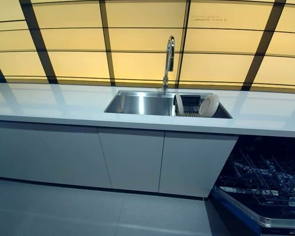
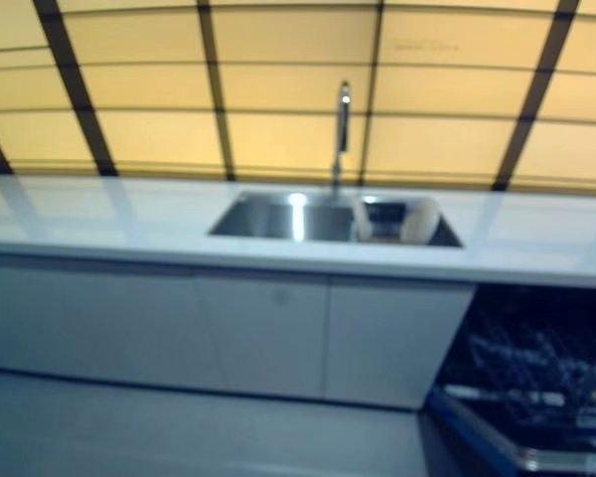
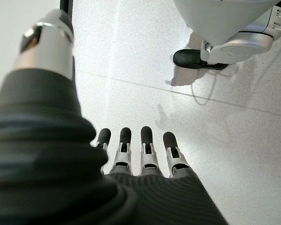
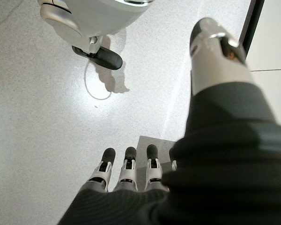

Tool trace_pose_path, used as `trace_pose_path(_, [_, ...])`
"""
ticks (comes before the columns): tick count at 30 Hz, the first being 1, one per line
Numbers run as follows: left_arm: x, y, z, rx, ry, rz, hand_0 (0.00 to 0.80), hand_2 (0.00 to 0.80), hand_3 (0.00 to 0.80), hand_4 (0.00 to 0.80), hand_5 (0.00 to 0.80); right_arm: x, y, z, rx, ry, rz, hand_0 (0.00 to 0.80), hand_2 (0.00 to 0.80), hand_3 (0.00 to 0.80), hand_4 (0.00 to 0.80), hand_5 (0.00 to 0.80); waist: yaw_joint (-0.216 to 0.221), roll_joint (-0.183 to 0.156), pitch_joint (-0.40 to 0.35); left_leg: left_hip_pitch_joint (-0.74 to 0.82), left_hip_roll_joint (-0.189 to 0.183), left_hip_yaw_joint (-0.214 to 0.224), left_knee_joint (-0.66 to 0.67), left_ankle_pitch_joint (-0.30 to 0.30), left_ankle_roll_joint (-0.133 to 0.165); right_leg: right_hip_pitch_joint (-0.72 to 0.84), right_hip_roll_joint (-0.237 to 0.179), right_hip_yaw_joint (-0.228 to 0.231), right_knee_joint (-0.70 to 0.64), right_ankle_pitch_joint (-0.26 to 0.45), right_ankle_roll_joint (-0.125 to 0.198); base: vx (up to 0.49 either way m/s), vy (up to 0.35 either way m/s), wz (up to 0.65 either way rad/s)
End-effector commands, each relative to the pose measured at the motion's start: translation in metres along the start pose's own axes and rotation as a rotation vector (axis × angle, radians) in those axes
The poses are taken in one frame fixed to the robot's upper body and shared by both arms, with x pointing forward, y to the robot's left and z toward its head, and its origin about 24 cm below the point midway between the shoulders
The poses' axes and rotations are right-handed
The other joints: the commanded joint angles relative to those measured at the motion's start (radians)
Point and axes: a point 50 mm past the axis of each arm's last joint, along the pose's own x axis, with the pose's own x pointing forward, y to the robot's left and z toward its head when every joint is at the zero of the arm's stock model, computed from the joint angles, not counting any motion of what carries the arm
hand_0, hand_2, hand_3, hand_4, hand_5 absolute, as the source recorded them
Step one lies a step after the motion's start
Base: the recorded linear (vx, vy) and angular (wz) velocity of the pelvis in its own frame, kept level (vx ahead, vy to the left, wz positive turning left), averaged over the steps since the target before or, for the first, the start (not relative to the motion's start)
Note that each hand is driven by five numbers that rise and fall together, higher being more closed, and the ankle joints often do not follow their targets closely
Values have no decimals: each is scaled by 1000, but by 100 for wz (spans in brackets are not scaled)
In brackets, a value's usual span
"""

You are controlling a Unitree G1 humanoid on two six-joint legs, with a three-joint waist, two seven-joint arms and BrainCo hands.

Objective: Take plates into dishwasher

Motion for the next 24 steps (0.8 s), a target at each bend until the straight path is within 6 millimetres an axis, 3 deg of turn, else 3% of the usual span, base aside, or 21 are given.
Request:
trace_pose_path(1, [4, -1, 26, 34, -71, -5, 0, 0, 0, 0, 0, 3, -3, 23, -19, -43, -8, 0, 0, 0, 0, 0, -3, -20, 31, -3, -12, 53, 4, -9, 17, -24, -33, 37, 36, -7, 57, 0, 0, 0])
trace_pose_path(24, [4, -2, 29, 33, -88, -3, 0, 0, 0, 0, 0, 3, -2, 22, -17, -43, -8, 0, 0, 0, 0, 0, -1, -22, 34, -3, -13, 51, 5, -8, 18, -23, -32, 36, 36, -7, 56, 0, 0, 0])
